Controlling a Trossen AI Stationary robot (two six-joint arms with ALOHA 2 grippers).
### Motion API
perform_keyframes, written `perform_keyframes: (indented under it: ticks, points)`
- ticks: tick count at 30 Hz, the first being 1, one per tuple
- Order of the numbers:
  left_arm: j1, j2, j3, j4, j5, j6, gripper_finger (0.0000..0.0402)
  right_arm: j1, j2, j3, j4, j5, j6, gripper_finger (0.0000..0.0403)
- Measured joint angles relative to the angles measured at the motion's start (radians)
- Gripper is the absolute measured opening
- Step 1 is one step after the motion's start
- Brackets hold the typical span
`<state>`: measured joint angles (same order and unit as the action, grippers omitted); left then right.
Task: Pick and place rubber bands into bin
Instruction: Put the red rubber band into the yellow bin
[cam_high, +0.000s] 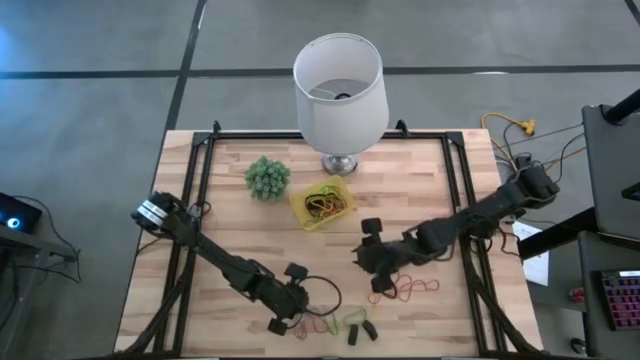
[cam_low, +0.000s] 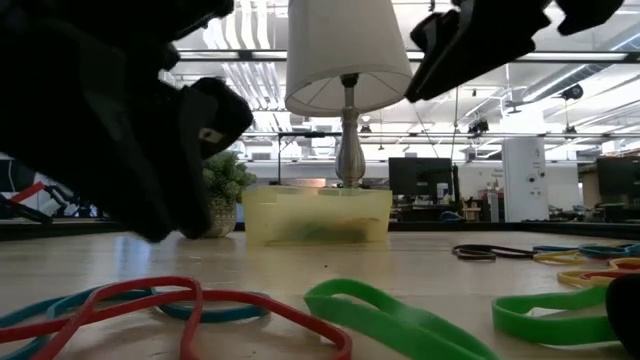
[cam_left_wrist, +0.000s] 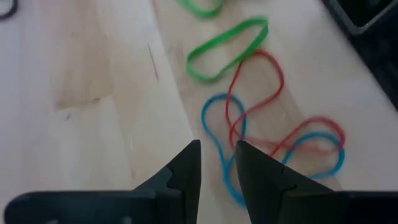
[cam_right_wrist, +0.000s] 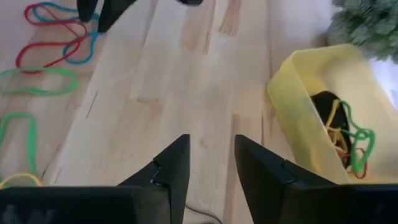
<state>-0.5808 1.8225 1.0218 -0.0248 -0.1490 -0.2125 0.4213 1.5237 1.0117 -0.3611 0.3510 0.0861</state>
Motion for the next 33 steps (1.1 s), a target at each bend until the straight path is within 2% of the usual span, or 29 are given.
perform_keyframes:
  ticks: [6,25,29,33]
  points:
    - [0.0,0.025,0.0,0.119,0.05,-0.002,0.0085,0.032,-0.005,-0.003,-0.001,0.044,0.028,0.0111]
    - [0.001,0.07,-0.009,0.109,0.042,-0.018,0.0083,0.04,-0.003,-0.006,-0.001,0.045,0.07,0.0095]
    - [0.001,0.069,-0.014,0.085,0.039,-0.02,0.0067,0.04,-0.003,-0.006,-0.001,0.045,0.072,0.0094]
    - [0.001,0.068,-0.014,0.085,0.038,-0.018,0.0033,0.04,-0.003,-0.006,-0.001,0.045,0.072,0.0088]
